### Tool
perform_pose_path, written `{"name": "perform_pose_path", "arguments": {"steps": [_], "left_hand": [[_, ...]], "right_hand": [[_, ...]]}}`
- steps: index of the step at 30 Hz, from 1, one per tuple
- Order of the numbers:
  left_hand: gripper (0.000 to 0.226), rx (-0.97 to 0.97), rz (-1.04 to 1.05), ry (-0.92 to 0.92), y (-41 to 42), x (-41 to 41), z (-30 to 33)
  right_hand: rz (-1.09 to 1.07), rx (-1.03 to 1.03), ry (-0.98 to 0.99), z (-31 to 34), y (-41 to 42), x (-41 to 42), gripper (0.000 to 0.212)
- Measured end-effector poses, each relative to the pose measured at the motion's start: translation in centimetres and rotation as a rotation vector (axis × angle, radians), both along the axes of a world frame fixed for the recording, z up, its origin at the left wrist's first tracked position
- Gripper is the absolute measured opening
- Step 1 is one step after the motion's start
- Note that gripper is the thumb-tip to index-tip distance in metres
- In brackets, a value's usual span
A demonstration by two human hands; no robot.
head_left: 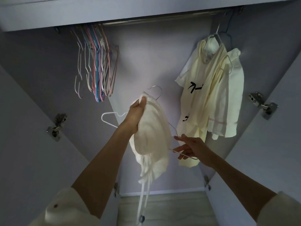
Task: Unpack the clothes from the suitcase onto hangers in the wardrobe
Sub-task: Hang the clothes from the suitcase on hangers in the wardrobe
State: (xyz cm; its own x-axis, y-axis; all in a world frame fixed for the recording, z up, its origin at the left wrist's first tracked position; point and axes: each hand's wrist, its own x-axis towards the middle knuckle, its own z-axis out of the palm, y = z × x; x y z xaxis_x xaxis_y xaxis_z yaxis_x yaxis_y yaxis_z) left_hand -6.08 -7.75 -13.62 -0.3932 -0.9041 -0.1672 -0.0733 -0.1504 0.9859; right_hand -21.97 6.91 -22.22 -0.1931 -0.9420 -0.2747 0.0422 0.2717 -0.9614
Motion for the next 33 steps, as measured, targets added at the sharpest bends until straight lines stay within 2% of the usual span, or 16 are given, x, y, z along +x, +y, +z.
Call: {"name": "perform_pose_path", "arguments": {"steps": [2,5,8,11,15,18,21,24,28,33], "left_hand": [[0.035,-0.014,0.143,0.001,-1.0,0.3,-0.5],[0.031,-0.183,0.371,-0.213,-2.2,1.7,-1.4],[0.037,-0.247,0.458,-0.402,-3.3,2.8,-1.6],[0.042,-0.211,0.455,-0.596,-3.8,3.2,-1.7],[0.039,-0.179,0.317,-0.716,-3.3,3.1,-3.1],[0.034,-0.158,0.262,-0.707,-2.7,2.0,-3.5],[0.028,-0.05,0.234,-0.531,-1.9,0.5,-3.2],[0.014,-0.21,0.328,-0.557,-1.4,0.0,-2.8],[0.029,-0.35,0.445,-0.623,-1.7,0.7,-2.9],[0.031,-0.607,0.375,-0.948,-0.7,0.4,-3.8]], "right_hand": [[-0.031,-0.038,-0.055,0.2,0.1,0.0,0.025],[-0.05,-0.071,-0.069,0.7,0.2,-0.4,0.027],[-0.047,-0.07,-0.059,0.9,0.4,-1.0,0.03],[-0.048,-0.057,-0.048,1.0,0.4,-1.4,0.029],[-0.038,-0.029,-0.002,1.2,0.9,-2.1,0.028],[-0.018,0.0,0.007,1.3,1.5,-2.2,0.029],[-0.033,0.011,0.01,1.4,1.8,-2.3,0.028],[-0.043,0.012,0.009,1.6,2.0,-2.9,0.03],[-0.053,0.009,-0.047,1.7,2.2,-3.3,0.032],[-0.06,0.001,-0.065,1.8,1.9,-2.8,0.033]]}}
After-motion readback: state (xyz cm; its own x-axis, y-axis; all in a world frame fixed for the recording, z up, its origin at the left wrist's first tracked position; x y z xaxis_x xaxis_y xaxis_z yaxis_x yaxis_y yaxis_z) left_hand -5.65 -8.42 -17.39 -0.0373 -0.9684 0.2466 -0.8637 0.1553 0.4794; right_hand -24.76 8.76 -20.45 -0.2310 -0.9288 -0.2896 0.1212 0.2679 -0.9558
